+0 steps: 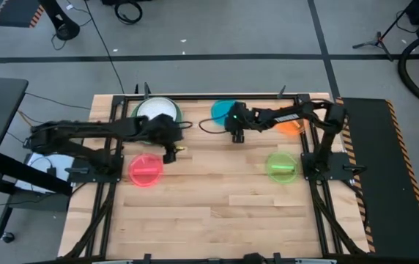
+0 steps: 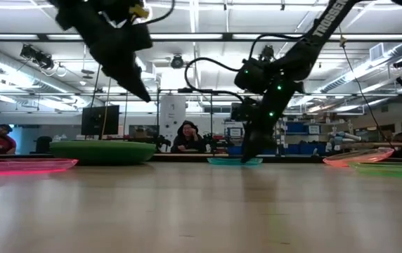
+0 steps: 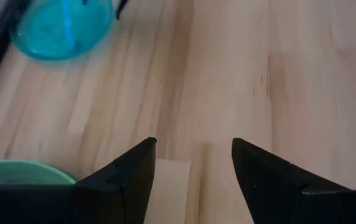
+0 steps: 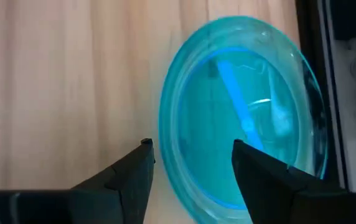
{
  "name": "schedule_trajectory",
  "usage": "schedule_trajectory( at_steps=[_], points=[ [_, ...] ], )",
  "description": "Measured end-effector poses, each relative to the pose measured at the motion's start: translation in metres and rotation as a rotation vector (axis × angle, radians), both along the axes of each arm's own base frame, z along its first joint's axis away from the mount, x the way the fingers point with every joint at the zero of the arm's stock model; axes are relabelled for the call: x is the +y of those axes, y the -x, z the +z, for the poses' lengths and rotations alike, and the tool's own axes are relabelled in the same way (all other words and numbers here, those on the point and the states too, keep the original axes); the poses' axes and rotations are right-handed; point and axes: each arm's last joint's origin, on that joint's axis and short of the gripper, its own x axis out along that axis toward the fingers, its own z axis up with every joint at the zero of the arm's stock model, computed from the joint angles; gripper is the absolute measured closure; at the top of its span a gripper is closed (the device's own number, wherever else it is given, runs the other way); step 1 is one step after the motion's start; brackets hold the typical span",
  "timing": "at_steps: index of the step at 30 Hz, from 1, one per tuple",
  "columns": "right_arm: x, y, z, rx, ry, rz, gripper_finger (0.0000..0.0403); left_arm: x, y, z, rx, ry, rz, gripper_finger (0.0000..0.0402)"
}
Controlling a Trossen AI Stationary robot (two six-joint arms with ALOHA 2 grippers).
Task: Stack plastic plates
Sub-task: Stack the blue plate on top of the white plate
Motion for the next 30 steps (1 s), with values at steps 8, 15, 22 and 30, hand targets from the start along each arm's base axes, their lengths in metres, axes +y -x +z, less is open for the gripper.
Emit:
schedule_trajectory(
  at_steps=[8, 15, 22, 30],
  points=[
    [-0.026, -0.021, -0.007, 0.048, -0.116, -0.005, 0.0233, -0.011, 0.038, -0.007, -0.114, 0.002, 0.019, 0.0184],
    [-0.040, -0.029, -0.012, 0.062, -0.217, -0.045, 0.0315, -0.013, 0.037, -0.008, -0.190, -0.031, -0.024, 0.0184],
    [-0.037, -0.028, 0.000, 0.049, -0.210, -0.066, 0.0393, -0.004, 0.032, -0.001, -0.278, -0.114, -0.032, 0.0184],
    [-0.002, -0.032, 0.046, -0.013, -0.160, 0.008, 0.0396, 0.008, 0.034, 0.002, -0.289, -0.176, -0.008, 0.0184]
  ],
)
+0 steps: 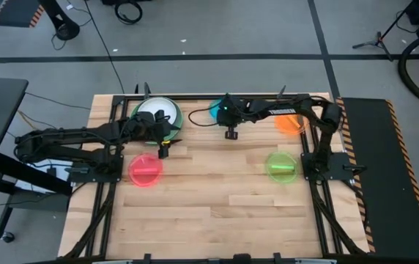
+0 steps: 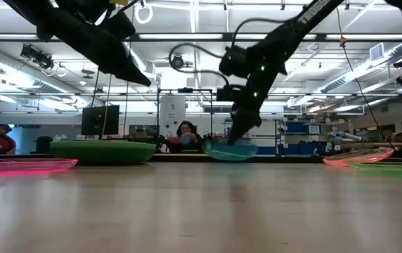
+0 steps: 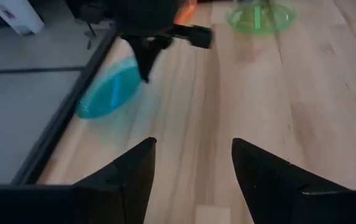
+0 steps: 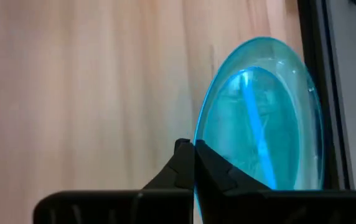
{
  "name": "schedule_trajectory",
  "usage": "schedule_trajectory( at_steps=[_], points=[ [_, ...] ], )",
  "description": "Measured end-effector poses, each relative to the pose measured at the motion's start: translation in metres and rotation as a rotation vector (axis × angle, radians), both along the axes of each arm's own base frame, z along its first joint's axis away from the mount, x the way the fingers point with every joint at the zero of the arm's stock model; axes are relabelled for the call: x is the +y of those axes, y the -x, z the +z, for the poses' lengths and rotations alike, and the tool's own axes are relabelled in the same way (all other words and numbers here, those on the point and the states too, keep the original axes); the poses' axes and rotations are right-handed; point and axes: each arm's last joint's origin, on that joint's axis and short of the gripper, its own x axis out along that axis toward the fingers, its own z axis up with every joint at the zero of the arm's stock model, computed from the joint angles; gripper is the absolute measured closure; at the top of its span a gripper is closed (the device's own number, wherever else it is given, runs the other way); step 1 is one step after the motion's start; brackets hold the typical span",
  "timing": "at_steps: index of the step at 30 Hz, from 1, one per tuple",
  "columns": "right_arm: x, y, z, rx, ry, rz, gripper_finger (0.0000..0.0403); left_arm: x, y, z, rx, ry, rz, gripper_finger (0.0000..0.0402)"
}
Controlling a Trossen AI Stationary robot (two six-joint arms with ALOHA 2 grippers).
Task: Stack plastic plates
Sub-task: Stack the blue plate on top of the white plate
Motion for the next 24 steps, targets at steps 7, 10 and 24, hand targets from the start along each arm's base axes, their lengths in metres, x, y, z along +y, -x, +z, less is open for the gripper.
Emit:
schedule_trajectory(
  at_steps=[7, 10, 24],
  points=[
    [0.039, -0.007, 0.032, -0.122, -0.053, 0.143, 0.0397, 0.000, -0.015, 0.001, -0.076, -0.077, -0.043, 0.0184],
    [0.056, -0.010, 0.036, -0.136, -0.057, 0.193, 0.0397, 0.000, -0.028, -0.010, -0.047, -0.113, -0.082, 0.0177],
    [0.112, -0.021, 0.035, -0.134, -0.127, 0.317, 0.0397, 0.001, -0.094, -0.040, 0.144, -0.195, -0.217, 0.0117]
  ],
)
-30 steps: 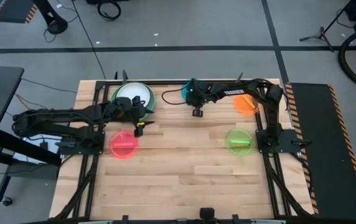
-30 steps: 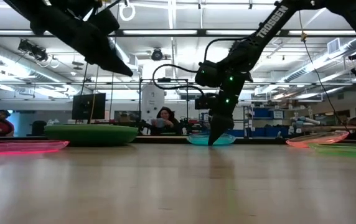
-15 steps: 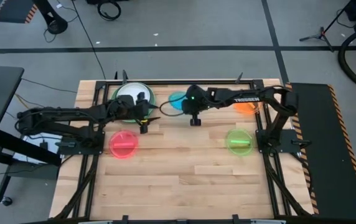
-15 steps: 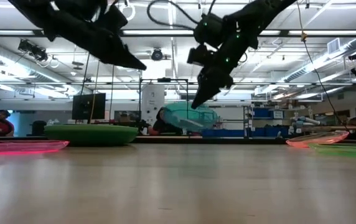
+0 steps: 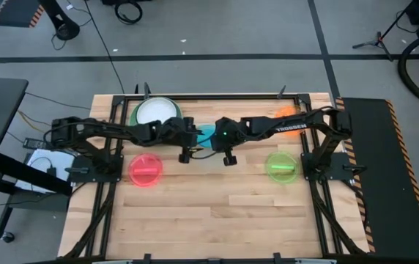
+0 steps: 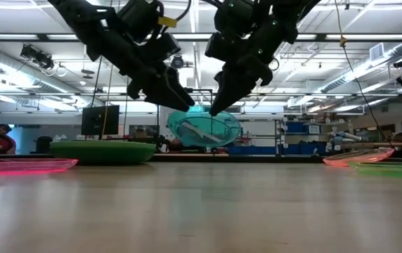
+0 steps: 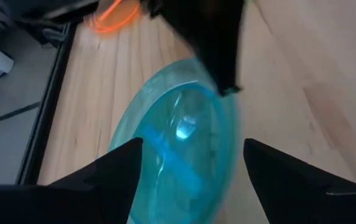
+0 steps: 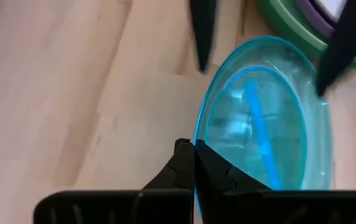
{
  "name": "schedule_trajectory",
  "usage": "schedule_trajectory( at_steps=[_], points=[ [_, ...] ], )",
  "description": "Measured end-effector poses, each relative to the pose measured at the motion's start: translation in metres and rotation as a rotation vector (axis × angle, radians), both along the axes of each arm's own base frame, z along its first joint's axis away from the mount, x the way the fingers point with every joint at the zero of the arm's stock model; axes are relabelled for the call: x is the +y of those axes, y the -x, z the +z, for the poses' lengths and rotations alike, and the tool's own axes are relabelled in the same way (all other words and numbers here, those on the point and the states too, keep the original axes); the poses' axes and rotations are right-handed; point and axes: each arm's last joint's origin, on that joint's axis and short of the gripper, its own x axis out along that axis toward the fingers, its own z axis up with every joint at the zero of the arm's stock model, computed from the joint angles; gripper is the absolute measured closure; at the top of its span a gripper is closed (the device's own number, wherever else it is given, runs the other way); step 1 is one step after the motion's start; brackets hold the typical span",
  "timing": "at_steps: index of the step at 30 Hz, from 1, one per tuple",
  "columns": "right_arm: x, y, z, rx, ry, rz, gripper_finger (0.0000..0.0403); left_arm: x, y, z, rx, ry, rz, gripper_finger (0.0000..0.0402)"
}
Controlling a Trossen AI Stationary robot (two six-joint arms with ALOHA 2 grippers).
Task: Stack plastic plates
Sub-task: Stack the blue plate on top of the white plate
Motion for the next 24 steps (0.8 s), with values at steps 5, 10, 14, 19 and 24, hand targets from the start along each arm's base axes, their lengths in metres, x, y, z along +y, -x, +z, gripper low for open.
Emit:
schedule_trajectory(
  at_steps=[5, 10, 14, 19, 24],
  points=[
    [0.008, 0.000, 0.002, -0.002, 0.029, 0.002, 0.0397, 0.000, 0.002, -0.001, 0.069, -0.006, -0.012, 0.0143],
    [0.010, -0.001, 0.008, -0.038, 0.044, -0.001, 0.0397, -0.002, 0.004, -0.003, 0.105, -0.002, -0.021, 0.0196],
    [0.010, -0.001, 0.009, -0.046, 0.048, -0.003, 0.0397, -0.004, 0.003, -0.002, 0.093, -0.011, -0.030, 0.0253],
    [0.010, -0.001, 0.009, -0.045, 0.050, -0.007, 0.0396, -0.003, 0.003, -0.002, 0.088, -0.012, -0.031, 0.0342],
    [0.009, -0.001, 0.010, -0.045, 0.103, -0.046, 0.0370, -0.004, 0.002, 0.001, 0.117, -0.026, -0.009, 0.0389]
  ],
)
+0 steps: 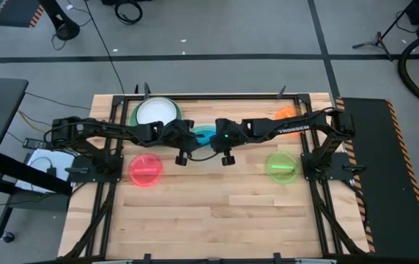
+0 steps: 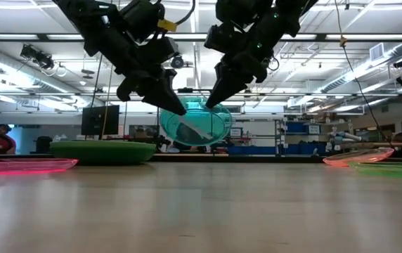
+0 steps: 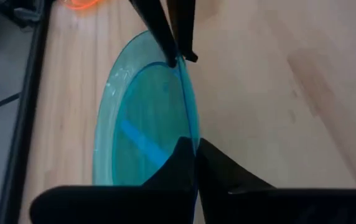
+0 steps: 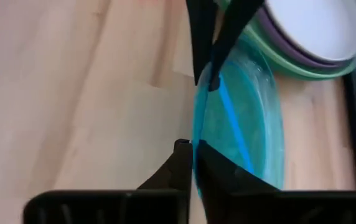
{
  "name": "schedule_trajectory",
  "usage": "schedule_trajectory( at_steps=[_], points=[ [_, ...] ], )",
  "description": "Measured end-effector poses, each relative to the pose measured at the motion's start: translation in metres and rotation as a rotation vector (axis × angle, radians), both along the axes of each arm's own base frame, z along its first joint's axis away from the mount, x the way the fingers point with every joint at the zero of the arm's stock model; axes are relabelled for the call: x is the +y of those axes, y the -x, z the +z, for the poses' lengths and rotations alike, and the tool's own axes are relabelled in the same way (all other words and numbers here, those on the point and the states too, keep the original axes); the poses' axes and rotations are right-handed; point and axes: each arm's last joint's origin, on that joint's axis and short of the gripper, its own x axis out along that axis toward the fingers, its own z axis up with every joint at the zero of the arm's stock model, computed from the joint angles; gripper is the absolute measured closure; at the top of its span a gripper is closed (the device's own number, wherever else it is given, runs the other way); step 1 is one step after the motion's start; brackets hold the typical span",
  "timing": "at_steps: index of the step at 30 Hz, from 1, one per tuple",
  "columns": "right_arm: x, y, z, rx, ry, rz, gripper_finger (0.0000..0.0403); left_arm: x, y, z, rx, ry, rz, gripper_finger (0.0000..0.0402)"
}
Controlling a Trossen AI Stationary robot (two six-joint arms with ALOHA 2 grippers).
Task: Stack plastic plates
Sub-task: Stack the blue plate on top of the white plate
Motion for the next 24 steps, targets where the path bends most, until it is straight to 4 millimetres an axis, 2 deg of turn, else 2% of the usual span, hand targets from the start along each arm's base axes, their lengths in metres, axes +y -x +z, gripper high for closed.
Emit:
schedule_trajectory(
  at_steps=[4, 7, 12, 14, 18, 24],
  points=[
    [0.002, 0.001, 0.001, 0.004, 0.036, -0.023, 0.0314, 0.001, -0.003, 0.010, 0.048, -0.037, 0.029, 0.0389],
    [0.005, 0.006, 0.010, -0.005, 0.053, -0.028, 0.0261, 0.002, -0.005, 0.022, 0.094, -0.048, 0.045, 0.0389],
    [0.013, 0.026, 0.044, -0.074, 0.043, -0.031, 0.0180, 0.008, 0.000, 0.036, 0.248, -0.146, 0.172, 0.0390],
    [0.015, 0.036, 0.057, -0.096, 0.026, -0.047, 0.0157, 0.009, 0.009, 0.043, 0.300, -0.194, 0.223, 0.0390],
    [0.015, 0.055, 0.071, -0.135, 0.001, -0.085, 0.0132, 0.010, 0.030, 0.060, 0.326, -0.258, 0.348, 0.0390],
    [0.013, 0.069, 0.058, -0.158, -0.025, -0.122, 0.0133, 0.009, 0.069, 0.094, 0.221, -0.306, 0.641, 0.0390]
  ],
)
